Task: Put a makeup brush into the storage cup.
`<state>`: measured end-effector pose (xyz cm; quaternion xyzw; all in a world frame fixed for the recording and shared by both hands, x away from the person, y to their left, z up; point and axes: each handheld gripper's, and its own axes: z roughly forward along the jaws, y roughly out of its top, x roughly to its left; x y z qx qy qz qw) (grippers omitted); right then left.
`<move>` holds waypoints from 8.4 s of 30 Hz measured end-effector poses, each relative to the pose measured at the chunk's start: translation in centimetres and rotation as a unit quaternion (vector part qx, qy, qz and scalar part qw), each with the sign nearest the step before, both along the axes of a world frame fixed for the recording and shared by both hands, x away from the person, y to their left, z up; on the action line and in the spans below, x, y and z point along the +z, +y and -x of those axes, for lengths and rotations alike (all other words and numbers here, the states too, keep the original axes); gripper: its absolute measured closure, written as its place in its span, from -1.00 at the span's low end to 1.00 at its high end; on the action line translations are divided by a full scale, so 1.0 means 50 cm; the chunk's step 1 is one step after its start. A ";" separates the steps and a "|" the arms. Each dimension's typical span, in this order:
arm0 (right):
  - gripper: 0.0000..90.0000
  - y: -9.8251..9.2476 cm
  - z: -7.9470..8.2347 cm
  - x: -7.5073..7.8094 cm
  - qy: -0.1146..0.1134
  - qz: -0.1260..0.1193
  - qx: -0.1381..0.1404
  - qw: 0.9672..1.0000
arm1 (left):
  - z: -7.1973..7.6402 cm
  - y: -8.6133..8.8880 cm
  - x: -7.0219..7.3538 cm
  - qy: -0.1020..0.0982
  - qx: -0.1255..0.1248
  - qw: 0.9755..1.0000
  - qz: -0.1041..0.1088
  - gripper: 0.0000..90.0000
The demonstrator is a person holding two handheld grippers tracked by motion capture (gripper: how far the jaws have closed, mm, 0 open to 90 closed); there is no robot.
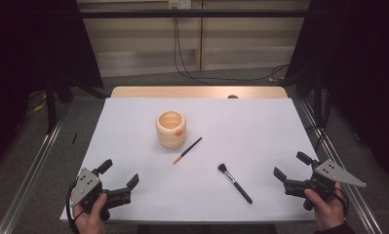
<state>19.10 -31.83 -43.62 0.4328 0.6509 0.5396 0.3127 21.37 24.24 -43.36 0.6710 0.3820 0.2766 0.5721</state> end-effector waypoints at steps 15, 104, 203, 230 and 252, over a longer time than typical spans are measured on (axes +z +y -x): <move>-0.99 0.007 -0.001 0.000 0.005 0.010 0.003 1.000 | 0.011 -0.014 0.027 -0.015 -0.022 1.000 -0.002 -1.00; -0.99 0.011 0.002 -0.001 0.009 0.016 0.017 1.000 | -0.263 -0.252 0.128 -0.001 -0.107 0.992 -0.074 -0.93; -0.99 0.012 0.005 -0.002 0.013 0.022 0.027 0.999 | -0.376 -0.379 -0.025 0.408 -0.202 0.807 -0.376 0.64; -0.99 0.011 0.006 -0.002 0.014 0.022 0.023 0.999 | -0.378 -0.379 -0.026 0.402 -0.198 0.808 -0.382 0.87; -0.99 0.011 0.006 -0.002 0.014 0.023 0.024 0.999 | -0.370 -0.360 -0.019 0.399 -0.192 0.828 -0.344 0.87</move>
